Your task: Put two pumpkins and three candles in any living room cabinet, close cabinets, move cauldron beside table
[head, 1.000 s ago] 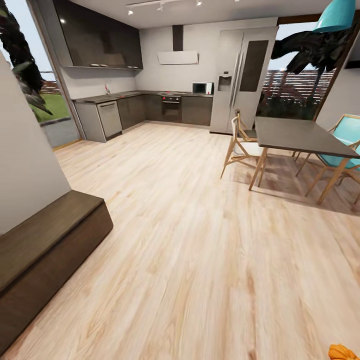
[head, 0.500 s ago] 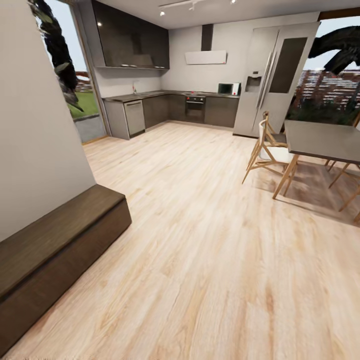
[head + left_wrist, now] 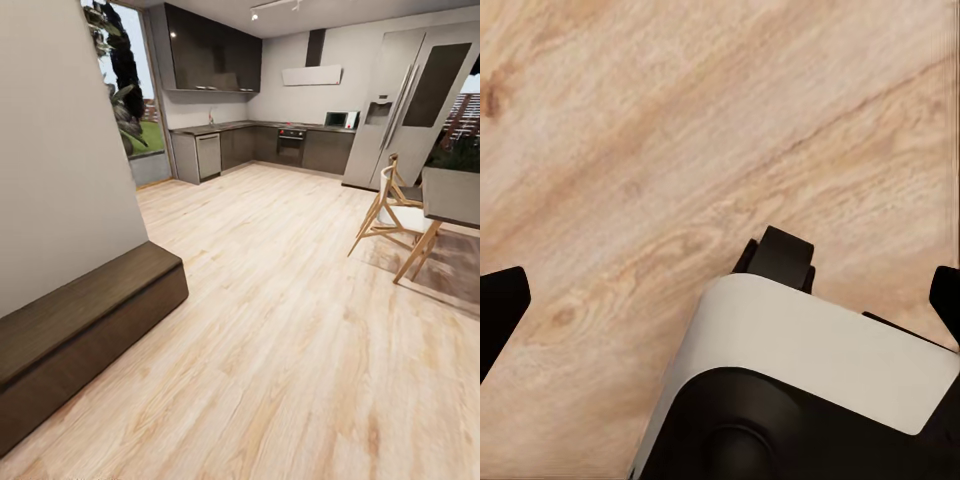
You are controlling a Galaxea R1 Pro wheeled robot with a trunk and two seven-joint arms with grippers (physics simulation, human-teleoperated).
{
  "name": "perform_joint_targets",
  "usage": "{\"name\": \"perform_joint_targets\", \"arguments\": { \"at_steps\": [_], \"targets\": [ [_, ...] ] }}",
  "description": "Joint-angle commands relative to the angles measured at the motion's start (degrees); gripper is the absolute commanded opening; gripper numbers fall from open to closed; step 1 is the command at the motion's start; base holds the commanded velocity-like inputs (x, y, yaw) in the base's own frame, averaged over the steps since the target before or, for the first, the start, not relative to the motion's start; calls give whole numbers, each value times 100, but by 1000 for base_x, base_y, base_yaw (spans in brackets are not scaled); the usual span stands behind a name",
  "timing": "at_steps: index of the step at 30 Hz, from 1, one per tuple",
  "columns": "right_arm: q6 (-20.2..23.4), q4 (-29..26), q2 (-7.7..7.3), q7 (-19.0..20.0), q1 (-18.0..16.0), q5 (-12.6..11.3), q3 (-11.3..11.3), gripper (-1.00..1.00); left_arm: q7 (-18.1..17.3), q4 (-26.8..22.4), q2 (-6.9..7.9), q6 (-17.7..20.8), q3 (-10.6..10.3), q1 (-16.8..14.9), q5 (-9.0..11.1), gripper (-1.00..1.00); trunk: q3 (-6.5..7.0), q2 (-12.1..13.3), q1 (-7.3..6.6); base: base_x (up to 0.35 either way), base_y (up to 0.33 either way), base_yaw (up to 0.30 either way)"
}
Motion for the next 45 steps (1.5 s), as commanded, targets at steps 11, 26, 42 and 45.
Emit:
{"name": "perform_joint_targets", "arguments": {
  "at_steps": [11, 26, 42, 45],
  "targets": [
    [0, 8, -1, 0, 3, 0, 6, 100, -3, 0, 0, 0, 0, 0, 2, 100, 0, 0, 0, 97, -177, 291],
    [8, 9, -2, -1, 7, 0, 9, 100, 12, 9, 44, -9, 27, 0, 57, 100, 0, 0, 0, 1, -2, 292],
    [8, 9, -1, 0, 9, 0, 9, 100, 12, 9, 27, -7, 18, 0, 49, 100, 0, 0, 0, 0, 0, 292],
    [8, 9, 1, -1, 9, 0, 9, 100, 12, 9, 34, -6, 18, 0, 49, 100, 0, 0, 0, 0, 0, 292]
  ]
}}
